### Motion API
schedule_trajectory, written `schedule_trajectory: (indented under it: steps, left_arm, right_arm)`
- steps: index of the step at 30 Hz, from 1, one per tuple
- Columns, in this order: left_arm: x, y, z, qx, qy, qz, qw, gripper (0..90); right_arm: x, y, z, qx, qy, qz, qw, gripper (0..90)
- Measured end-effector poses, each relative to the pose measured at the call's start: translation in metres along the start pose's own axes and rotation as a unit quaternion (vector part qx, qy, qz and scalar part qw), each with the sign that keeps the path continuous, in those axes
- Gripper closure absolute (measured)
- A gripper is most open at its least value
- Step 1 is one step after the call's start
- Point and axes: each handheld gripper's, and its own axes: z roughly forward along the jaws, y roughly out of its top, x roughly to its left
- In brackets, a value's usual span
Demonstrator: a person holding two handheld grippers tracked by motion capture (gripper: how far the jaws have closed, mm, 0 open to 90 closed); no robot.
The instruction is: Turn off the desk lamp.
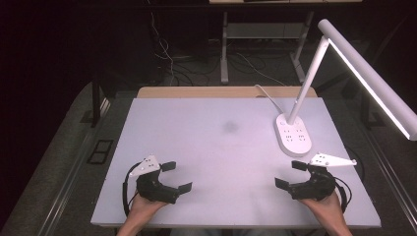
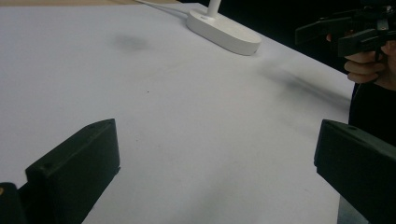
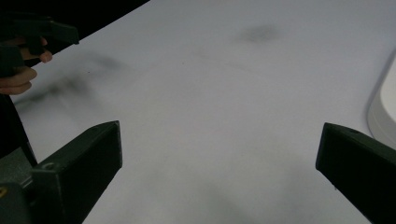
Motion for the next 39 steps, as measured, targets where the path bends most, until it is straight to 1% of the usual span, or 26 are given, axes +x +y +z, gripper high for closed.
schedule_trajectory:
  steps: [8, 16, 21, 25, 29, 33, 37, 39]
  left_arm:
    - [-0.0005, -0.0006, 0.0007, 0.004, -0.005, 0.003, 1.0000, 0.0]
    - [-0.0010, -0.0008, 0.0009, 0.005, -0.004, 0.003, 1.0000, 0.0]
    - [-0.0005, -0.0009, 0.0001, 0.004, -0.002, 0.002, 1.0000, 0.0]
    - [-0.0005, -0.0007, -0.0013, -0.003, -0.008, 0.001, 1.0000, 0.0]
    - [-0.0005, -0.0007, -0.0023, -0.005, -0.006, 0.002, 1.0000, 0.0]
    - [-0.0006, -0.0013, -0.0022, -0.002, -0.004, 0.000, 1.0000, 0.0]
    - [-0.0009, -0.0013, -0.0017, 0.000, -0.004, 0.001, 1.0000, 0.0]
    - [-0.0012, -0.0014, -0.0013, 0.001, -0.003, 0.001, 1.0000, 0.0]
  right_arm:
    - [-0.0006, 0.0000, 0.0003, 0.004, 0.009, 0.003, 1.0000, 0.5]
    - [-0.0006, -0.0004, 0.0004, 0.013, 0.012, 0.002, 0.9998, 0.5]
    - [-0.0016, -0.0004, -0.0008, 0.017, 0.011, 0.004, 0.9998, 0.5]
    - [-0.0016, 0.0000, -0.0022, 0.021, 0.015, 0.005, 0.9997, 0.5]
    - [-0.0012, 0.0002, -0.0023, 0.025, 0.016, 0.009, 0.9995, 0.5]
    - [0.0029, 0.0034, -0.0021, 0.032, 0.017, 0.002, 0.9993, 0.5]
    - [0.0037, 0.0069, 0.0000, 0.038, 0.021, 0.001, 0.9991, 0.5]
    - [0.0035, 0.0093, 0.0012, 0.041, 0.021, -0.004, 0.9989, 0.5]
